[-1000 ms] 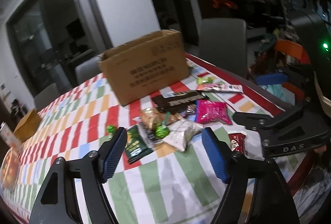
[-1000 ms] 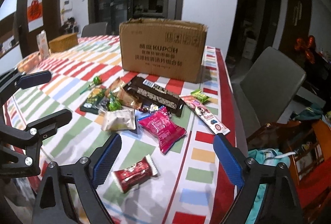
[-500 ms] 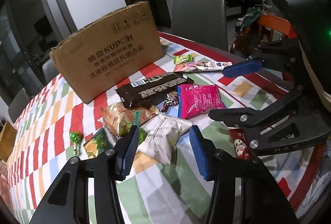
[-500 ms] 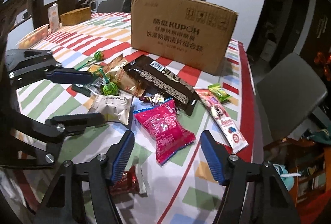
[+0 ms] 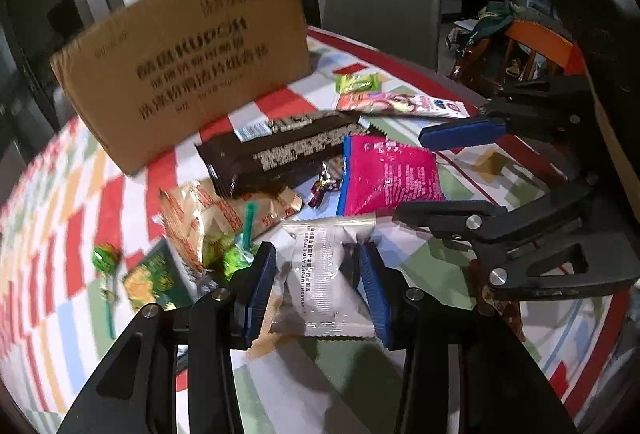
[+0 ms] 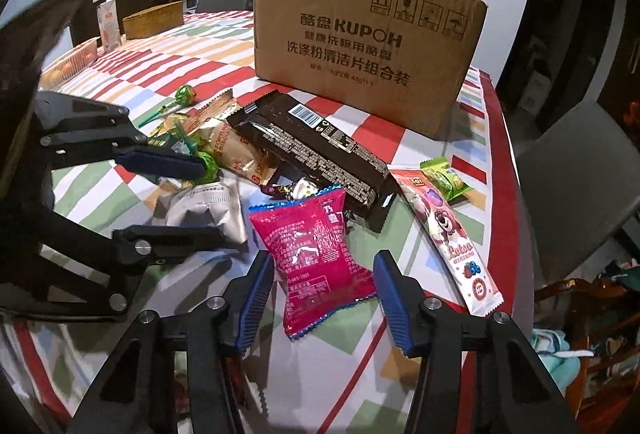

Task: Organize snacks
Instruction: 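Grasp the white pastry packet with the left tool while the right tool grasps the pink bag, then carry both packets into the cardboard box and open both tools to drop them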

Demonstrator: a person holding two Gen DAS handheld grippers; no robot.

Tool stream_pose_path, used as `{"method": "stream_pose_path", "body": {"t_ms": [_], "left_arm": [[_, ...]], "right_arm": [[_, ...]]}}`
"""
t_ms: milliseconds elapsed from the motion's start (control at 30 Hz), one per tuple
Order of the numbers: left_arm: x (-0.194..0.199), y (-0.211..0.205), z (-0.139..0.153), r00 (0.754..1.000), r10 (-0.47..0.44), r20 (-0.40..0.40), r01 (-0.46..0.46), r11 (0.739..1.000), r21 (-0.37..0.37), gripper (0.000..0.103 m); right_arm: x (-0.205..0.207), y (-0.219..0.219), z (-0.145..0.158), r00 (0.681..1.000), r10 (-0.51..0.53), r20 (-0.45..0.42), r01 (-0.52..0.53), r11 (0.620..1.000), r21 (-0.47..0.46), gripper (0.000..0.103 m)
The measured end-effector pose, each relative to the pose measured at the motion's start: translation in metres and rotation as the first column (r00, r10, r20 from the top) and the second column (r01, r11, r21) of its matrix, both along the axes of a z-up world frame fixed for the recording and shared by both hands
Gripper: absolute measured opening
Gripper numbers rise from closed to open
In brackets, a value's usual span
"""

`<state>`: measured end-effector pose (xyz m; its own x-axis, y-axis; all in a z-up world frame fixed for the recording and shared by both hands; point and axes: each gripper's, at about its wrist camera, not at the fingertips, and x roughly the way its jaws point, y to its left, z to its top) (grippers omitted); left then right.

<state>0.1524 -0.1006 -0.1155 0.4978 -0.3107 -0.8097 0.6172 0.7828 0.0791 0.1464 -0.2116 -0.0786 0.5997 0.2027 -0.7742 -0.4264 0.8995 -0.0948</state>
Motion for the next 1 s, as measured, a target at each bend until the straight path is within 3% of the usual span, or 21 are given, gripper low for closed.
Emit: {"method": "stream_pose_path", "body": {"t_ms": [100, 267, 433, 1000], "left_arm": [[0.01, 0.005, -0.006, 0.996, 0.032, -0.087, -0.036, 0.998, -0.052, 0.036], [0.009, 0.009, -0.002, 0.992, 0.067, -0.109, -0.078, 0.992, -0.102, 0.032], [0.002, 0.013, 0.011, 0.99, 0.104, -0.097, -0.118, 0.982, -0.148, 0.032], [-0.017, 0.024, 0.087, 0.98, 0.191, 0.05, -0.174, 0.956, -0.235, 0.032]], "right_arm": [[0.003, 0.0, 0.0, 1.0, -0.004, -0.006, 0.004, 1.0, 0.012, 0.052], [0.006, -0.001, 0.002, 1.0, -0.009, -0.011, 0.01, 1.0, 0.028, 0.04], [0.005, -0.002, 0.008, 1.0, -0.016, -0.014, 0.017, 0.999, 0.051, 0.033], [-0.02, -0.01, 0.069, 0.984, -0.126, 0.129, 0.102, 0.978, 0.18, 0.033]]}}
